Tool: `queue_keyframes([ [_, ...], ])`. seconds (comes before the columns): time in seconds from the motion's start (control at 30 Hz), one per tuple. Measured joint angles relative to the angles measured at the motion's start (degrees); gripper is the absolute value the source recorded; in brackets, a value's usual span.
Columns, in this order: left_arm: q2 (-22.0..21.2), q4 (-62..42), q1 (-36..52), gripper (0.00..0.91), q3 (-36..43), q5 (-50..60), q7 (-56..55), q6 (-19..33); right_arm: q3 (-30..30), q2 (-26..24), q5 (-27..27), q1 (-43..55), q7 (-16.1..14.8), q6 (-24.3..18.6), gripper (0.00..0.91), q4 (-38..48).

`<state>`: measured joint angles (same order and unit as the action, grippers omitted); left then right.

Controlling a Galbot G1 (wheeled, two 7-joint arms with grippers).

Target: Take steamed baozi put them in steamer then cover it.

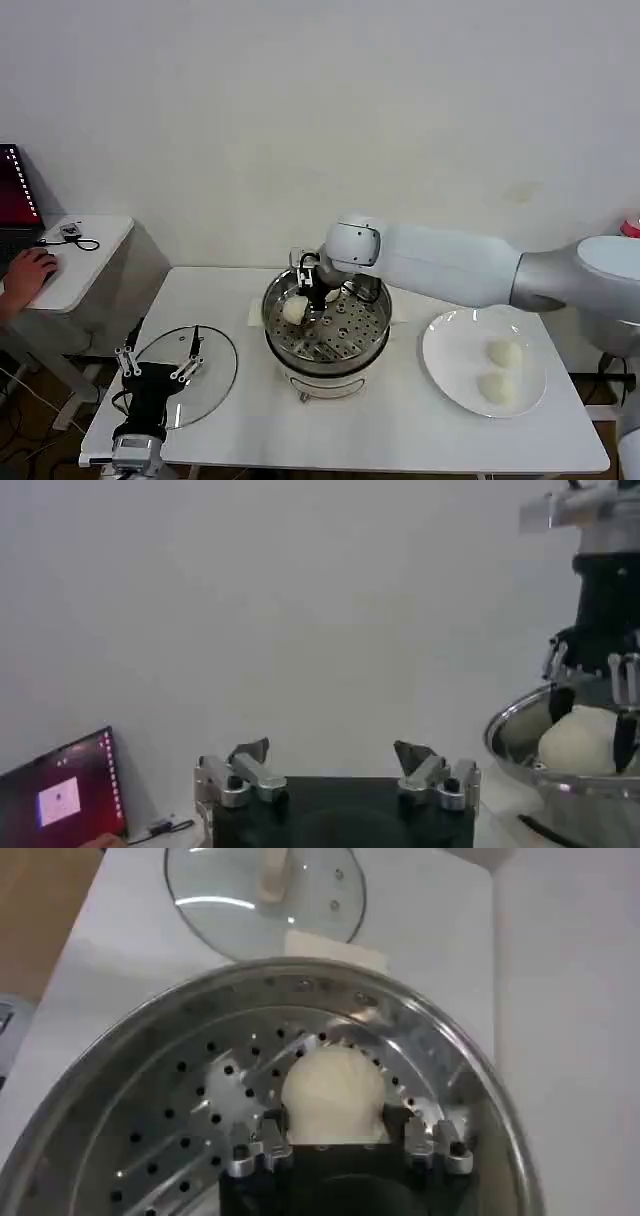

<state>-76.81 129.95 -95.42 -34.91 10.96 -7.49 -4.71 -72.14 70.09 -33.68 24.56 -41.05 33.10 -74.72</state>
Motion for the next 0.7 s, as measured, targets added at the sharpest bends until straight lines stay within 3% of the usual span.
queue_keyframes([
  [0.23,-0.1,-0.1,0.0,0.907,0.0,0.0,-0.1,0.2,0.3,1.6,0.3,-1.3,0.5,0.1,0.665,1.9],
  [0.27,-0.1,-0.1,0.0,0.907,0.0,0.0,-0.1,0.2,0.3,1.7,0.4,-1.4,0.5,0.1,0.897,2.1],
  [0.7,-0.4,-0.1,0.1,0.907,0.6,0.2,-0.1,0.3,0.8,0.8,-0.6,-0.4,0.8,0.5,0.907,1.3],
])
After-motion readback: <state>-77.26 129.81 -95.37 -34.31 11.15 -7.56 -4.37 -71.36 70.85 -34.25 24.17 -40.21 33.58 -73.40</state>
